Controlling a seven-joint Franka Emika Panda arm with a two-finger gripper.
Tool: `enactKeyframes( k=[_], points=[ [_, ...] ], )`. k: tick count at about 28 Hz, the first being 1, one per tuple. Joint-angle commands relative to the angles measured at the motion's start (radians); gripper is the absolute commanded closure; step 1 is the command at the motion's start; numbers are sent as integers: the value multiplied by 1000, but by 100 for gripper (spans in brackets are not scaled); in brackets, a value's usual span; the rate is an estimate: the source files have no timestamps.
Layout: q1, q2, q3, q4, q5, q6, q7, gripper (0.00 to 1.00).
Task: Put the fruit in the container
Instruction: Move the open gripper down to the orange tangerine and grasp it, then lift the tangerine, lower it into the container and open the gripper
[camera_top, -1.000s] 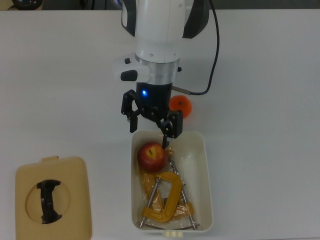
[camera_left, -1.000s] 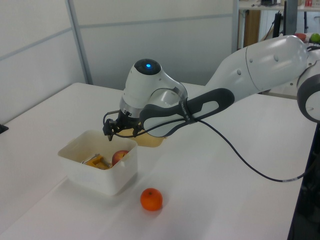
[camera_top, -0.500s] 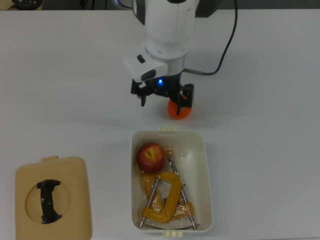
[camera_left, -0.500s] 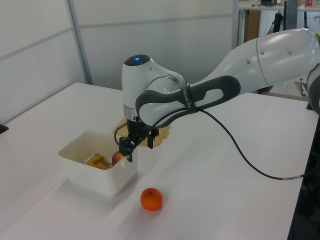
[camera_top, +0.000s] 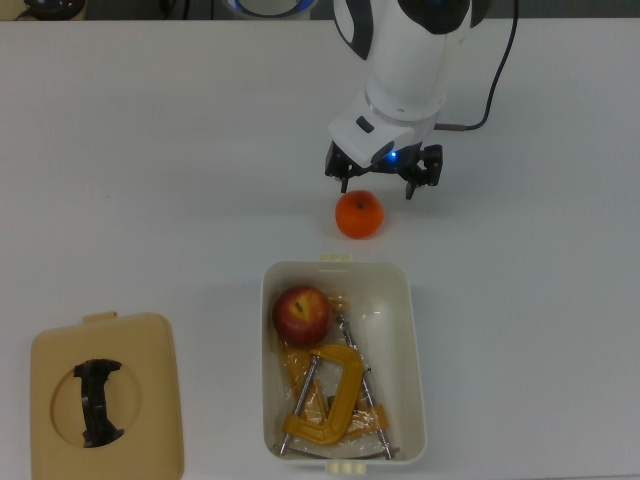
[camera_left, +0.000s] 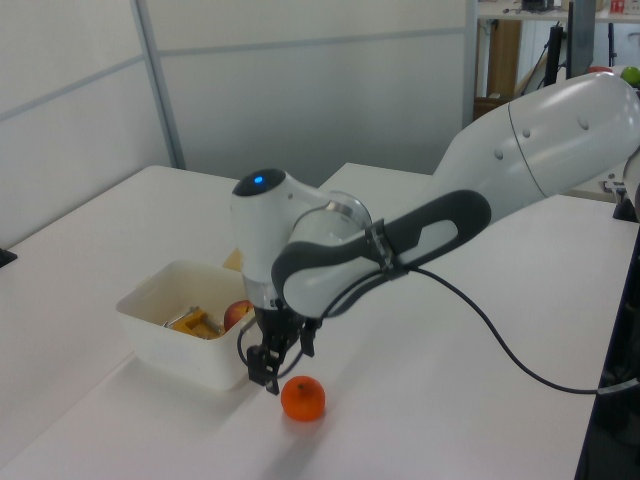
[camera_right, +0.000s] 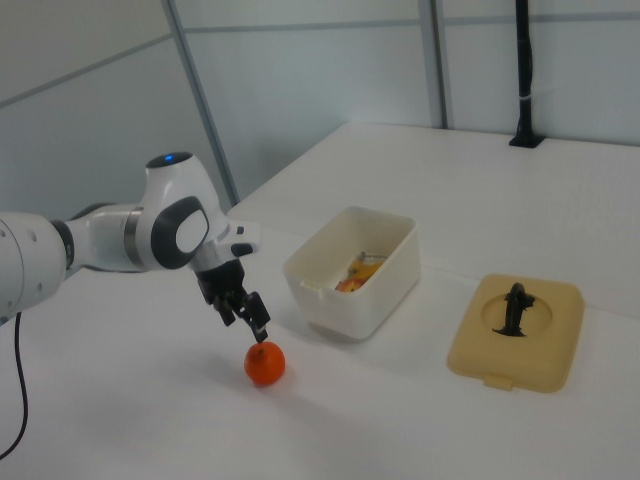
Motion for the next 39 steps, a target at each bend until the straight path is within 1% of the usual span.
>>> enactKeyframes(
  k=[1,2,7,9,11,18,19,21,23,24,25,26,27,31,34,37,38,39],
  points=[
    [10,-23,-3,-96,-48,80,35,0],
    [10,-19,-2,-111,-59,104,38,0],
    [6,-8,-2,-137,-79,140,40,0],
    [4,-2,-2,-137,-82,143,40,0],
    [3,12,-2,-137,-99,149,40,0],
    [3,57,-2,-137,-128,204,75,0],
    [1,58,-2,-137,-131,212,83,2],
    [0,60,-2,-134,-134,224,101,11],
    [0,58,-2,-128,-136,235,118,43],
    [0,57,-6,-125,-134,238,121,63],
    [0,55,-7,-118,-134,238,124,80],
    [-2,53,-7,-105,-133,236,129,93],
    [-2,44,-10,-85,-131,233,141,100],
    [-9,12,-15,-52,-122,230,150,100],
    [-35,-3,-15,-4,-113,226,152,100],
    [-55,-3,-16,39,-85,226,153,100],
    [-71,-3,-16,65,-65,226,150,100],
    [-78,-3,-16,79,-56,226,150,100]
  ],
)
